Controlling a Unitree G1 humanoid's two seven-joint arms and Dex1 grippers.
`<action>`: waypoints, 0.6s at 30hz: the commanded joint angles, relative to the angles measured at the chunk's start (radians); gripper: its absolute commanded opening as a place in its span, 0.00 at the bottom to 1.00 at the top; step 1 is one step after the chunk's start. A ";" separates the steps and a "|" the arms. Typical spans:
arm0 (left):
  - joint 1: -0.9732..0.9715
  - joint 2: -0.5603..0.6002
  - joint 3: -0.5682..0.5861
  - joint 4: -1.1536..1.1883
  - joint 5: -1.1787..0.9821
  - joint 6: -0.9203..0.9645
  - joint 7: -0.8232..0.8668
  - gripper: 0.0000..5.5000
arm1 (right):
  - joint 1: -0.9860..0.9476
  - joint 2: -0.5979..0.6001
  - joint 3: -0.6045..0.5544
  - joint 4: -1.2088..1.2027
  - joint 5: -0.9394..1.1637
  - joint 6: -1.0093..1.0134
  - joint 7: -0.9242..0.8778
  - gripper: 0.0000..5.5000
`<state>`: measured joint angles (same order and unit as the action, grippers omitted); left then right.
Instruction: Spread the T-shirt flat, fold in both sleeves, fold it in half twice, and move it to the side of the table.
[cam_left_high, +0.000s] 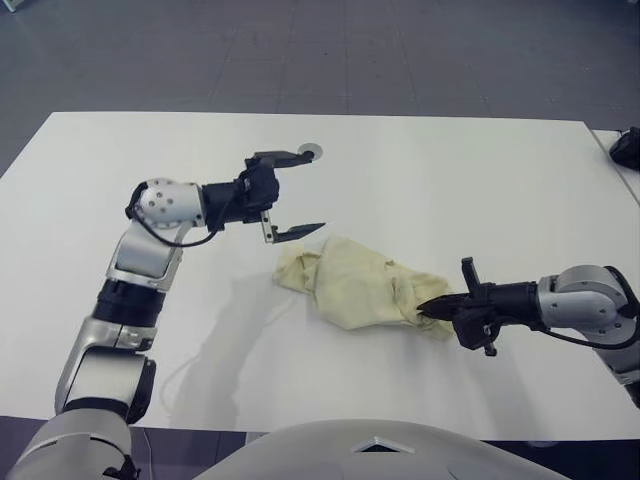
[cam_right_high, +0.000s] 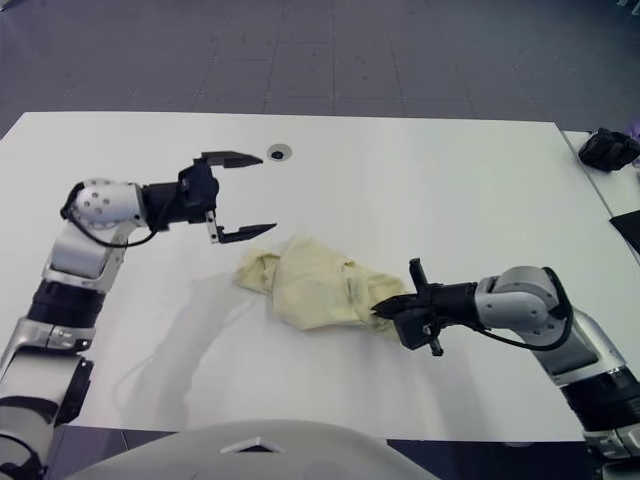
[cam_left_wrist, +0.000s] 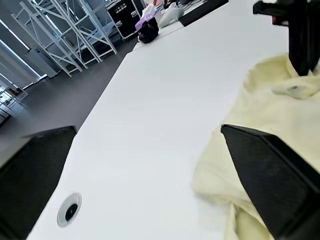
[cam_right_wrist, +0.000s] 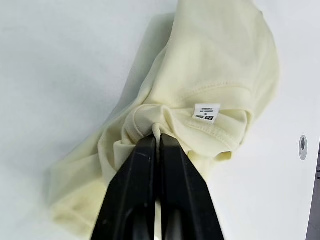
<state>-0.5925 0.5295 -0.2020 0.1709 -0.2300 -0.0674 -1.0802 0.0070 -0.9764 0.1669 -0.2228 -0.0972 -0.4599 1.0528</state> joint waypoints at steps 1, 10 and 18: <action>-0.131 -0.046 -0.032 0.209 0.126 -0.077 0.064 0.98 | -0.204 0.132 -0.042 -0.033 0.021 0.255 -0.122 0.00; -0.207 0.013 0.134 0.373 0.020 -0.113 0.009 0.98 | -0.530 0.343 -0.051 -0.301 0.162 0.415 -0.232 0.00; -0.162 0.050 0.121 0.245 -0.151 0.091 -0.328 0.98 | -0.710 0.238 -0.100 -0.055 0.085 -0.019 -0.197 0.00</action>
<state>-0.7800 0.5729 -0.0591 0.4871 -0.3479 -0.0399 -1.3470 -0.6475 -0.7182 0.0722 -0.3392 -0.0071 -0.3903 0.8406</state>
